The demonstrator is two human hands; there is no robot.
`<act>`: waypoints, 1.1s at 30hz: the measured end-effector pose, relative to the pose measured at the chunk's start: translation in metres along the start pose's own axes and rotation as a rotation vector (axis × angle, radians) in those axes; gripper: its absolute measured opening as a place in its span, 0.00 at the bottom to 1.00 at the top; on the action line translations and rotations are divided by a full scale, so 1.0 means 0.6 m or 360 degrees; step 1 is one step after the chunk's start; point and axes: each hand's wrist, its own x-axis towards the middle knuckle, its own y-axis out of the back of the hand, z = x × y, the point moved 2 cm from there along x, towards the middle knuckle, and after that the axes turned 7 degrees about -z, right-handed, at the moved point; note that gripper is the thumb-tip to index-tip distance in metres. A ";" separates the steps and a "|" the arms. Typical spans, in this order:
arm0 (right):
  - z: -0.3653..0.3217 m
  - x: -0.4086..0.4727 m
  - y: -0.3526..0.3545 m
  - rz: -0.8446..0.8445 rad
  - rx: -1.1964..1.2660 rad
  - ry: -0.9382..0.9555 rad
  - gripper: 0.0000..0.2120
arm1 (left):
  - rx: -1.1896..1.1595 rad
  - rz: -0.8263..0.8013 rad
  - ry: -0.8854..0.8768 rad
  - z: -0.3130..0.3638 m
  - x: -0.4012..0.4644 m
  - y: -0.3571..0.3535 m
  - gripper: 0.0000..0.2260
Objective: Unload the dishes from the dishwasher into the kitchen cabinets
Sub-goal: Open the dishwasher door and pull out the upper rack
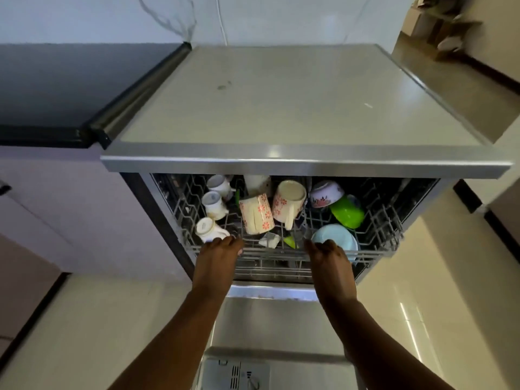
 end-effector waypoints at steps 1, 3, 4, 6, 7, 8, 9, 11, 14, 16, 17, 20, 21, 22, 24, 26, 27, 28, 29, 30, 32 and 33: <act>-0.007 -0.023 0.010 0.0014 -0.0010 0.0023 0.26 | -0.0004 -0.0011 0.0005 0.001 -0.025 0.003 0.14; -0.023 -0.072 0.023 0.0000 -0.0017 0.0031 0.28 | -0.0021 -0.0027 0.0005 0.004 -0.078 0.009 0.17; -0.029 -0.094 0.026 -0.0020 -0.0005 0.0020 0.28 | -0.0027 -0.0040 0.0007 0.006 -0.101 0.011 0.18; -0.041 -0.137 0.032 -0.0053 0.0048 -0.0029 0.27 | -0.0051 -0.0050 0.0002 0.013 -0.144 0.016 0.19; -0.046 -0.157 0.036 -0.0064 0.0066 -0.0048 0.26 | -0.0066 -0.0050 0.0004 0.017 -0.164 0.018 0.19; -0.051 -0.175 0.042 -0.0073 0.0066 -0.0057 0.26 | -0.0080 -0.0052 0.0009 0.021 -0.182 0.021 0.18; -0.057 -0.193 0.049 -0.0094 0.0063 -0.0067 0.26 | -0.0096 -0.0061 0.0016 0.024 -0.201 0.024 0.18; -0.065 -0.222 0.062 -0.0129 0.0051 -0.0088 0.25 | -0.0129 -0.0068 -0.0001 0.029 -0.232 0.028 0.18; -0.067 -0.240 0.076 -0.0196 0.0060 -0.0148 0.26 | -0.0123 -0.0123 -0.0032 0.040 -0.253 0.035 0.17; -0.066 -0.245 0.082 -0.0278 0.0041 -0.0138 0.25 | -0.0129 -0.0171 -0.0040 0.044 -0.257 0.044 0.18; -0.066 -0.245 0.085 -0.0325 0.0026 -0.0126 0.25 | -0.0125 -0.0190 -0.0047 0.043 -0.258 0.048 0.18; -0.074 -0.247 0.090 -0.0428 0.0024 -0.0168 0.24 | -0.0110 -0.0240 -0.0066 0.038 -0.262 0.048 0.18; -0.077 -0.250 0.092 -0.0435 0.0024 -0.0183 0.25 | -0.0124 -0.0246 -0.0066 0.036 -0.266 0.047 0.18; -0.081 -0.255 0.092 -0.0439 0.0022 -0.0181 0.25 | -0.0147 -0.0252 -0.0067 0.033 -0.272 0.045 0.18; -0.087 -0.269 0.093 -0.0439 0.0020 -0.0146 0.25 | -0.0211 -0.0257 -0.0102 0.030 -0.286 0.042 0.19; -0.087 -0.282 0.097 -0.0451 0.0027 -0.0139 0.26 | -0.0232 -0.0251 -0.0155 0.031 -0.301 0.044 0.21; -0.086 -0.287 0.098 -0.0458 0.0025 -0.0143 0.26 | -0.0214 -0.0263 -0.0166 0.033 -0.307 0.045 0.22; -0.086 -0.293 0.098 -0.0467 0.0024 -0.0144 0.26 | -0.0200 -0.0280 -0.0169 0.035 -0.313 0.046 0.22; -0.086 -0.298 0.097 -0.0486 0.0025 -0.0146 0.25 | -0.0191 -0.0299 -0.0172 0.035 -0.319 0.045 0.22; -0.085 -0.304 0.094 -0.0507 0.0033 -0.0155 0.25 | -0.0186 -0.0329 -0.0178 0.035 -0.325 0.046 0.23; -0.086 -0.317 0.087 -0.0548 0.0060 -0.0188 0.24 | -0.0197 -0.0378 -0.0208 0.032 -0.336 0.042 0.24; -0.087 -0.325 0.085 -0.0568 0.0070 -0.0194 0.23 | -0.0200 -0.0408 -0.0225 0.030 -0.343 0.042 0.24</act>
